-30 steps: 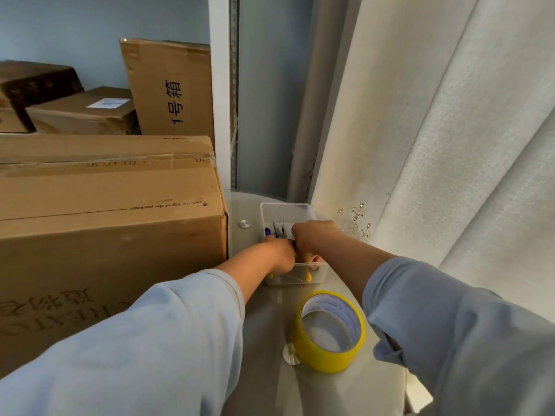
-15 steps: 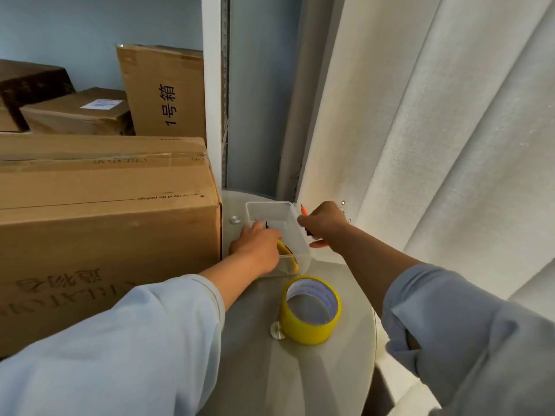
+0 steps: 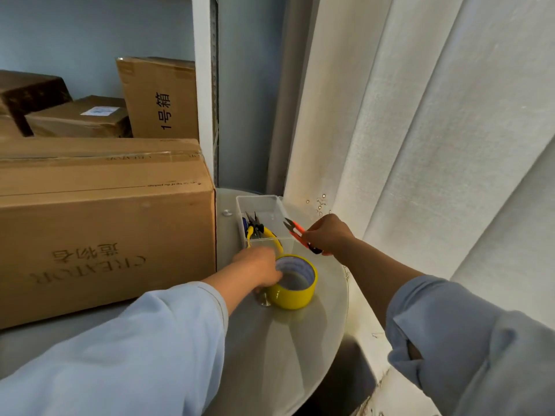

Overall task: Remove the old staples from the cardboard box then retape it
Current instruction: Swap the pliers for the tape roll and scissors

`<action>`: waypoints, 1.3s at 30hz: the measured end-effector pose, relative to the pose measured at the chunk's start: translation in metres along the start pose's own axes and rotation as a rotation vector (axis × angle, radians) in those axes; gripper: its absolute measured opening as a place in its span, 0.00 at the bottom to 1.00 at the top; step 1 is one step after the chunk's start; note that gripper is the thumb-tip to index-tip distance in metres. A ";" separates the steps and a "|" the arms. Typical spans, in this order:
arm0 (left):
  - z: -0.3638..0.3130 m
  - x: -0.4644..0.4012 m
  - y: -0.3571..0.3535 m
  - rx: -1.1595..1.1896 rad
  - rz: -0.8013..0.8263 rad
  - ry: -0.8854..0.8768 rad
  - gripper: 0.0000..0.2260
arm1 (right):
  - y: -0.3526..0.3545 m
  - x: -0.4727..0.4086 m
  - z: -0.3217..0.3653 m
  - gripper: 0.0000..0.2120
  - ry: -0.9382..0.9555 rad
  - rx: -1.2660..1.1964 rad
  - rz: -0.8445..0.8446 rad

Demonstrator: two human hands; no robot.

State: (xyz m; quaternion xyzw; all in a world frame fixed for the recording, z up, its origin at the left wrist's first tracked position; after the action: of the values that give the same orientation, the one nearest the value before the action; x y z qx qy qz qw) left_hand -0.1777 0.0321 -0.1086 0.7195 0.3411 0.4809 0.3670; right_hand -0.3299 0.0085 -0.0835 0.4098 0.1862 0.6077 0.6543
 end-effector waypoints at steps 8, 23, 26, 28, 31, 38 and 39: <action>0.026 0.023 -0.012 0.044 -0.079 0.035 0.04 | -0.010 0.016 -0.002 0.09 0.010 0.362 0.030; 0.093 0.082 -0.013 0.011 -0.207 0.141 0.06 | -0.066 0.050 0.030 0.15 0.149 0.454 0.036; 0.088 0.086 -0.008 0.000 -0.246 0.161 0.09 | -0.073 0.053 0.053 0.20 0.245 0.248 0.161; 0.083 0.091 -0.003 -0.001 -0.279 0.163 0.09 | -0.076 0.061 0.062 0.24 0.273 0.321 0.187; 0.078 0.096 0.002 -0.012 -0.318 0.180 0.09 | -0.075 0.066 0.067 0.24 0.279 0.309 0.149; 0.075 0.106 0.007 -0.088 -0.423 0.197 0.10 | -0.078 0.073 0.075 0.25 0.183 0.124 0.060; 0.073 0.108 0.009 -0.108 -0.439 0.185 0.10 | -0.079 0.074 0.078 0.24 0.176 0.095 0.048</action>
State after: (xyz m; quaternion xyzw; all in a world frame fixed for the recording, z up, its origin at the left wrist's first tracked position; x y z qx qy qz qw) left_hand -0.0744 0.1046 -0.0730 0.5604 0.4952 0.4710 0.4678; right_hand -0.2069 0.0609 -0.0786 0.3898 0.2616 0.6473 0.6005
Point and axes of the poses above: each hand's wrist, its own x-axis away from the middle knuckle, its own y-axis out of the back of the hand, z = x × y, the point moved 2 cm from there along -x, towards the middle knuckle, and after that the axes turned 8 degrees about z, right-handed, at the moved point
